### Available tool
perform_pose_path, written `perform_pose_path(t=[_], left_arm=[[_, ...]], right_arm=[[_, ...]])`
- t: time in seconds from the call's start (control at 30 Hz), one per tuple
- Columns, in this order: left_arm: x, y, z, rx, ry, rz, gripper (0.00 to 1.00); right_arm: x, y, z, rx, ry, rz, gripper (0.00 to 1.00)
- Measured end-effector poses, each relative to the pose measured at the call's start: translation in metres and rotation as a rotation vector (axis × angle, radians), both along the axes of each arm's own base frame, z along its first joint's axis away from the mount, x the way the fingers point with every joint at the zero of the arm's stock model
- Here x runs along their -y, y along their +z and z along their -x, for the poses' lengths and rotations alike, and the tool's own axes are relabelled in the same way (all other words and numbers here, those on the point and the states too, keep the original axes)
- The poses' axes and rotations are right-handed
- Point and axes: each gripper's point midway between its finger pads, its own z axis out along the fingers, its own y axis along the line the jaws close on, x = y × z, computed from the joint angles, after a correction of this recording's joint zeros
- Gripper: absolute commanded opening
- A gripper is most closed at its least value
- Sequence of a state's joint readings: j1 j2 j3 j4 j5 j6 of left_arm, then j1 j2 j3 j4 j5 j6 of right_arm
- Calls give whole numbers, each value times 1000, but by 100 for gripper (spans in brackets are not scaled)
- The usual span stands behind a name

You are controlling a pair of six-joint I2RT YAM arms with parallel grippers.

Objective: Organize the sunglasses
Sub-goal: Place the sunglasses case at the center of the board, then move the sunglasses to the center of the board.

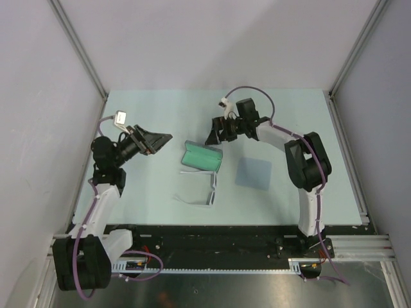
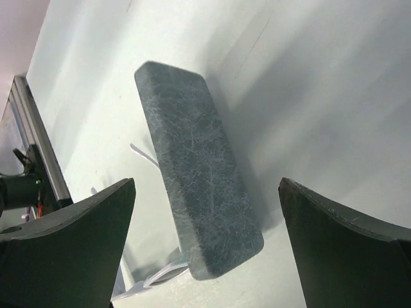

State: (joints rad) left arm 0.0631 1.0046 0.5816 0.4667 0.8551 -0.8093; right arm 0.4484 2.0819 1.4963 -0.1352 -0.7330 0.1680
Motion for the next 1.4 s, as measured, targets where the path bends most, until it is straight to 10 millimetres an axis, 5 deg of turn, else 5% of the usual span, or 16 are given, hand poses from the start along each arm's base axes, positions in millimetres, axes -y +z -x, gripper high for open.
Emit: perform_pose_path(t=[0.3, 0.47, 0.63, 0.83, 1.03, 1.13, 1.4], left_arm=[[17, 5, 0, -13, -28, -4, 100], [56, 23, 1, 7, -107, -31, 100], [109, 29, 4, 29, -218, -72, 100], [156, -15, 12, -78, -275, -146, 97], [191, -58, 20, -172, -301, -236, 86], [199, -89, 25, -236, -295, -307, 79], [200, -160, 52, -398, -251, -497, 78]], right_arm=[[41, 66, -37, 97, -252, 11, 97], [91, 98, -45, 82, -490, 62, 84], [132, 102, -21, 10, -685, 164, 72], [175, 75, 27, -95, -821, 330, 69], [205, 71, 64, -135, -893, 382, 68], [211, 64, 83, -168, -910, 389, 68], [222, 44, 115, -254, -968, 437, 66]])
